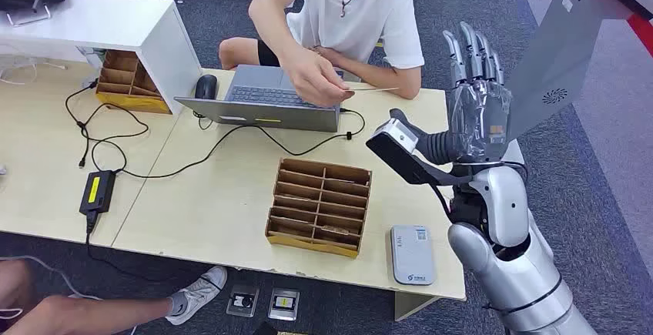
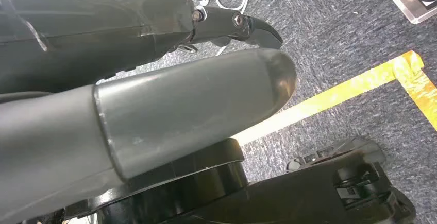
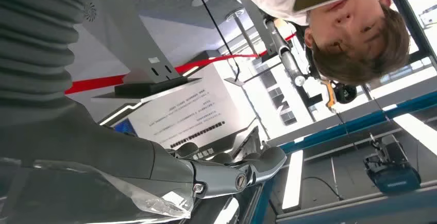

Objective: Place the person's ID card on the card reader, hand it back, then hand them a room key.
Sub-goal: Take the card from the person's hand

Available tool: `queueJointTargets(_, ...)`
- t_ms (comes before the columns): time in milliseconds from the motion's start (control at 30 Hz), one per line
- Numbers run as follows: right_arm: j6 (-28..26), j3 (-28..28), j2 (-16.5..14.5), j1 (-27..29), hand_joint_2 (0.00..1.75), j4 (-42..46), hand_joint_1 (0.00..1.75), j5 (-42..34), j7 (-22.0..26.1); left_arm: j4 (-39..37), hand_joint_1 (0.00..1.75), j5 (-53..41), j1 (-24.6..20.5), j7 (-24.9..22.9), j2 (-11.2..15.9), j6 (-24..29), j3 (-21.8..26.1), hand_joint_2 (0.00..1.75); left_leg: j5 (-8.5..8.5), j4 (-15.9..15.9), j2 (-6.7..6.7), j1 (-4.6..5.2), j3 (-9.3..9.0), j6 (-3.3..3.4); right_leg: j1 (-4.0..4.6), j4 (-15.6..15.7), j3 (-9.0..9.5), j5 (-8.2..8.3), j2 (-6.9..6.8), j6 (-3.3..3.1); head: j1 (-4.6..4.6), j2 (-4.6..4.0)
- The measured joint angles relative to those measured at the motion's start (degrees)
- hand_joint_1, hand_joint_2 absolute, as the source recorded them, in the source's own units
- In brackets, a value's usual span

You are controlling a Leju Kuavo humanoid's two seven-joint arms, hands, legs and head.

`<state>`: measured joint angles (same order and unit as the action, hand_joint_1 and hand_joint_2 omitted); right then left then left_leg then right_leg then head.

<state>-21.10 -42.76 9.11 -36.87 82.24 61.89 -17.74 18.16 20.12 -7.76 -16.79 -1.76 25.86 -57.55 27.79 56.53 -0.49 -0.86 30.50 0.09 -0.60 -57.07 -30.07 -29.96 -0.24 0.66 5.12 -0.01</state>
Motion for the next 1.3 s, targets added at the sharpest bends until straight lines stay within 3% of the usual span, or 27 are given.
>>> queueJointTargets(867, 0.0, -3.1, -1.6, -0.9, 1.75, -5.2, 0.0, 0.3, 0.3, 0.8, 0.0, 1.0, 1.2, 0.6, 0.5, 0.4, 0.0, 0.0, 0.0, 0.0, 0.0, 0.0, -0.01, 0.0, 0.0, 0.0, -0.01, 0.0, 0.01, 0.0, -0.01, 0.01)
queueJointTargets(900, 0.0, -3.1, -1.6, -0.9, 1.75, -5.3, 0.07, 0.3, 0.3, 0.8, 0.0, 0.9, 1.2, 0.6, 0.5, 0.4, 0.0, 0.0, 0.0, 0.0, 0.0, 0.0, -0.01, 0.0, 0.0, 0.0, -0.01, 0.0, 0.01, 0.0, -0.01, 0.0)
queueJointTargets(933, 0.1, -3.2, -1.6, -0.9, 1.75, -5.4, 0.33, 0.3, 0.3, 0.9, 0.0, 0.9, 1.2, 0.6, 0.5, 0.4, 0.0, 0.0, 0.0, 0.0, 0.0, 0.0, -0.02, 0.0, 0.0, 0.0, -0.01, 0.0, 0.01, 0.0, -0.01, -0.01)
queueJointTargets(1033, 0.2, -3.2, -1.6, -0.9, 1.75, -5.6, 1.55, 0.0, 0.3, 0.9, 0.0, 0.9, 1.2, 0.6, 0.6, 0.3, 0.0, 0.0, 0.0, 0.0, 0.0, 0.0, -0.02, 0.0, 0.0, 0.0, -0.01, 0.0, 0.01, 0.0, -0.01, 0.0)
queueJointTargets(1067, 0.2, -3.2, -1.6, -0.9, 1.75, -5.6, 1.73, -0.1, 0.3, 0.9, 0.0, 0.9, 1.2, 0.6, 0.6, 0.3, 0.0, 0.0, 0.0, 0.0, 0.0, 0.0, -0.02, 0.0, 0.0, 0.0, -0.01, 0.0, 0.01, 0.0, -0.01, 0.01)
queueJointTargets(1300, 0.7, -3.3, -1.6, -0.9, 1.75, -5.7, 1.75, -0.7, 0.7, 0.9, 0.0, 0.9, 1.2, 0.6, 0.6, 0.3, 0.0, 0.0, 0.0, 0.0, 0.0, 0.0, -0.01, 0.0, 0.0, 0.0, -0.01, 0.0, 0.01, 0.0, -0.01, 0.01)
